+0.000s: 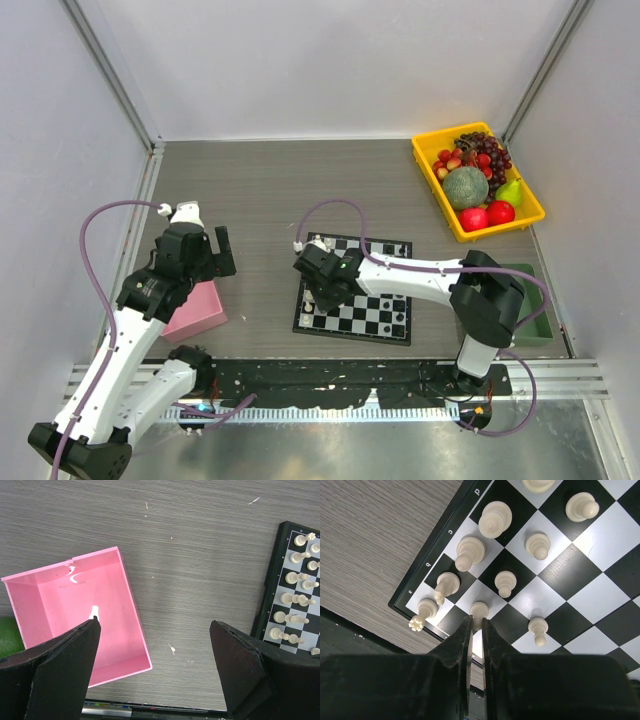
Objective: Set up the chess pieces on the board
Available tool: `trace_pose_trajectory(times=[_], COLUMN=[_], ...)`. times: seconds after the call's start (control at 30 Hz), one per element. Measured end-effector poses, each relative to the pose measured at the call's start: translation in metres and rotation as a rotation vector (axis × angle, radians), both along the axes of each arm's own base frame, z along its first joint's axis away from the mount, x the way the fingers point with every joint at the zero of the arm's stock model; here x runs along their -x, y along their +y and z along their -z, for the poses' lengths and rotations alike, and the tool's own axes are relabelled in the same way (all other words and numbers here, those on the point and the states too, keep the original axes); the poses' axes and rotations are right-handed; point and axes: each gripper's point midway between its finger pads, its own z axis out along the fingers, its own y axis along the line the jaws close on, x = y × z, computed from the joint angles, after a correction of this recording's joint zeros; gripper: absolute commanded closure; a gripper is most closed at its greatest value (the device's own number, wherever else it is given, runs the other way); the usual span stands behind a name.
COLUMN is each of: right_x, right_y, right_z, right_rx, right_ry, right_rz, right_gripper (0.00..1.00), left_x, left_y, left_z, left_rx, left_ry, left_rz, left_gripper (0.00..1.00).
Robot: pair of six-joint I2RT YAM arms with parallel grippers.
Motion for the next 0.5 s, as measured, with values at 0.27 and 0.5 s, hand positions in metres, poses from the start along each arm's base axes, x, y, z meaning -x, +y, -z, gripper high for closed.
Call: trace_pose_trajectory(times=[0.27,0.5], right_x=[0.001,0.0016], right_y=[0.0029,0.0051], right_z=[0.0023,0.0016], right_rx=[-0.006,-0.015], right_ry=[0.01,0.013], right_rz=[-0.006,-0.015], right_gripper=[0.73,0.58], left_x=[-0.0002,-0.0003], left_y=[-0.0001,-0.0002], left_z=[0.0007,0.0009], left_rx=[-0.001,-0.001], left_ry=[0.003,0.004], left_rz=[0.0,0.0], left_gripper=[0.01,0.01])
